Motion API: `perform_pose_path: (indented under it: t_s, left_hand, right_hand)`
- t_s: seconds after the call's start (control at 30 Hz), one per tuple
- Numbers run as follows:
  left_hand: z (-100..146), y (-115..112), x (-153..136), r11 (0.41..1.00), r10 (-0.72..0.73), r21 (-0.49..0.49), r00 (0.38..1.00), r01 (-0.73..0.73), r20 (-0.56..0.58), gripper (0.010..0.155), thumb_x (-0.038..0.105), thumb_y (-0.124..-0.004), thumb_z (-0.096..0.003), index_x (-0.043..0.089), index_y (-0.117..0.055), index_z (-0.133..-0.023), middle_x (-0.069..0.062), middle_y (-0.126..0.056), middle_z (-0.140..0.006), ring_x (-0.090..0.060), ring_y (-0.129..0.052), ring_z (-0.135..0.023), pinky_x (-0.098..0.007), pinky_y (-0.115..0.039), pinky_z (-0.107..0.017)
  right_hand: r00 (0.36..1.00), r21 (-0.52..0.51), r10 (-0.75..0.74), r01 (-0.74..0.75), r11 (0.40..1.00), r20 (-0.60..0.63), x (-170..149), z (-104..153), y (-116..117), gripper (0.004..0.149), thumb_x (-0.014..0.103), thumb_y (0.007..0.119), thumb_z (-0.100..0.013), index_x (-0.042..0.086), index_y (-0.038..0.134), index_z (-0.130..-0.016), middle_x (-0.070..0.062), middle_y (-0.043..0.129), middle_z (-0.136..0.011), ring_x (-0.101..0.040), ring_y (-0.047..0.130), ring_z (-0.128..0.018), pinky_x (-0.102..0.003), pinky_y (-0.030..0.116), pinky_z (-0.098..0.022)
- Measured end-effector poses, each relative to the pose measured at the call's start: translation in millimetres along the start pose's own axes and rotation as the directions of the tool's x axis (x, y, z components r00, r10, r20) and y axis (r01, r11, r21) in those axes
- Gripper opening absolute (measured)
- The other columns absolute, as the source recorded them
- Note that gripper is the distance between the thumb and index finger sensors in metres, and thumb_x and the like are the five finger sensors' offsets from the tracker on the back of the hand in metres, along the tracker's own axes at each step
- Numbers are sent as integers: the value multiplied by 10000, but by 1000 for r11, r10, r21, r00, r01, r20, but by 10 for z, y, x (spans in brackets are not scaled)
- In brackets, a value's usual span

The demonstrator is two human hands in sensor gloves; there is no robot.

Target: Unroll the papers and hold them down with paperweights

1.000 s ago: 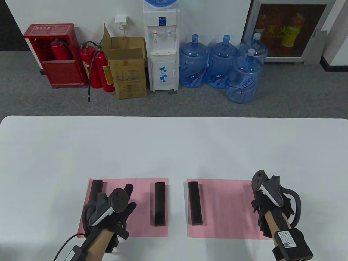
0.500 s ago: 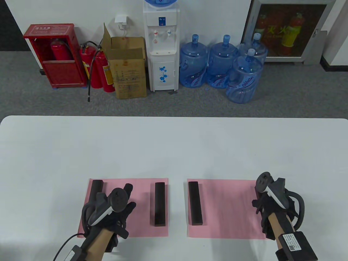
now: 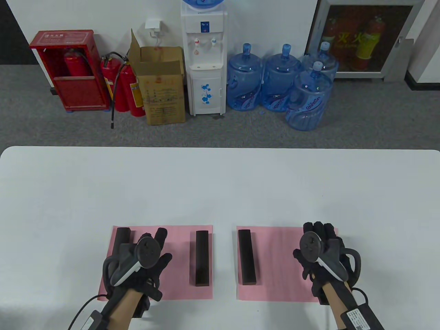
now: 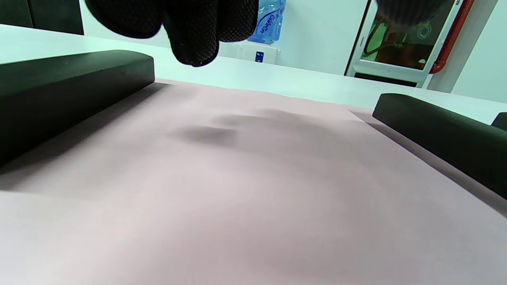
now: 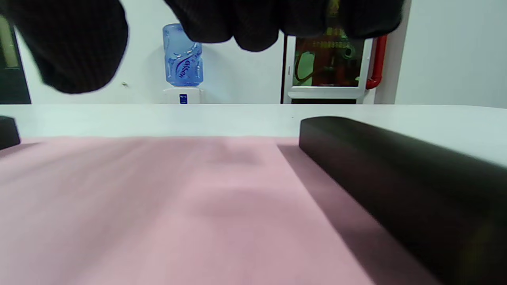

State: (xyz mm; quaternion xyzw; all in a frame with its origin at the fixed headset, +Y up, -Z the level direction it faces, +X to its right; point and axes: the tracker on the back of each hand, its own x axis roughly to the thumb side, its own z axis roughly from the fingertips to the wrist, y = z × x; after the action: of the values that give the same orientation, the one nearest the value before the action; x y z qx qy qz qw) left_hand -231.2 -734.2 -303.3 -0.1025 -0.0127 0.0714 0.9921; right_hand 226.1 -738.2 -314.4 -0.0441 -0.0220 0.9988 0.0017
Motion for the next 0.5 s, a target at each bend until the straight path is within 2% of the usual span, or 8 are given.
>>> perform_pose_path:
  t_s: [0.1, 0.5]
  left_hand:
    - [-11, -20, -10, 1000, 3, -9, 1000, -3, -1, 734, 631, -605, -483, 462, -277, -1117, -134, -457, -1215, -416, -668, -1031, -619, -576, -720]
    - [-23, -43, -52, 1000, 13, -25, 1000, -13, -9, 731, 629, -605, -484, 459, -284, -1118, -132, -428, -1228, -436, -632, -1058, -638, -553, -732]
  right_hand:
    - [1000, 41, -15, 15, 999, 17, -13, 32, 67, 832, 563, 781, -355, 206, 528, -1063, -77, 438, -1112, -372, 404, -1065, -608, 503, -720]
    - [998, 61, -50, 52, 997, -30, -165, 24, 146, 823, 556, 773, -360, 207, 526, -1063, -73, 412, -1116, -371, 362, -1067, -609, 479, -727]
